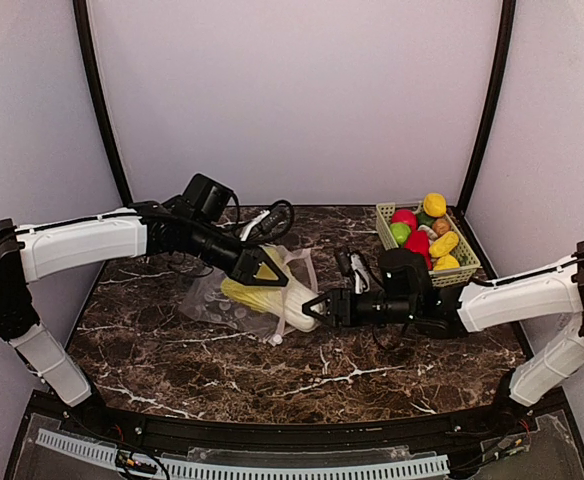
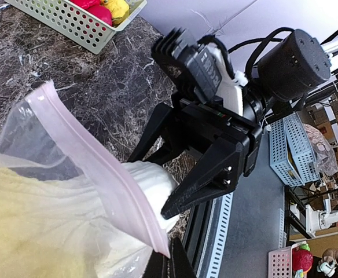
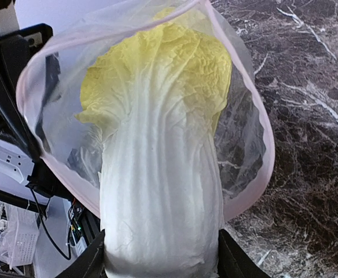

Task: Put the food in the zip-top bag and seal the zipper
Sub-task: Adjust the fake vegetable in the zipper food storage bag.

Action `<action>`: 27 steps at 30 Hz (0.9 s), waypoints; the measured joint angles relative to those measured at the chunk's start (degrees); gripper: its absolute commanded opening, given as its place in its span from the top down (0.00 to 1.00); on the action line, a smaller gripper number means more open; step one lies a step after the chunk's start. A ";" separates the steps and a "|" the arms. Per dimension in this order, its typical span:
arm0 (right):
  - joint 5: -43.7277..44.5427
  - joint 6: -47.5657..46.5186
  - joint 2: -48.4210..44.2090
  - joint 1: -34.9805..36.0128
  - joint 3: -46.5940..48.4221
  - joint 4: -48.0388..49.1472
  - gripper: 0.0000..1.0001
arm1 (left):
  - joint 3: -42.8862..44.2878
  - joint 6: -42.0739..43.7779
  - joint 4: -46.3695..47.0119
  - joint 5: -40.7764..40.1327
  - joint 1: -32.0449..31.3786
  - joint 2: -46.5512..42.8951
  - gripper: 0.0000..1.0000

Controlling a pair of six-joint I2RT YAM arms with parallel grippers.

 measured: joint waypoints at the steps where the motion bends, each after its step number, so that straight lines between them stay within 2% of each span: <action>1: 0.46 -0.46 0.02 0.22 1.22 -0.94 0.48 | 0.00 0.20 -0.13 -0.13 -0.28 0.00 0.99; 9: 4.46 -4.31 5.60 2.38 12.61 -8.46 0.47 | 0.00 1.36 -0.20 0.96 -2.95 0.02 0.99; 15: 5.14 -5.77 9.31 2.67 14.88 -9.90 0.42 | 0.00 0.96 1.20 3.72 -3.26 0.00 0.99; 19: 5.92 -6.21 11.17 2.67 15.19 -9.90 0.33 | -0.26 -0.57 3.45 5.86 -3.21 0.00 0.99; 23: 6.05 -6.67 12.11 2.71 16.11 -9.84 0.16 | -0.26 -0.87 3.76 5.79 -3.21 0.00 0.99; 27: 6.51 -6.84 11.87 2.73 16.35 -10.25 0.10 | -0.26 -0.72 3.13 5.20 -2.97 -0.02 0.99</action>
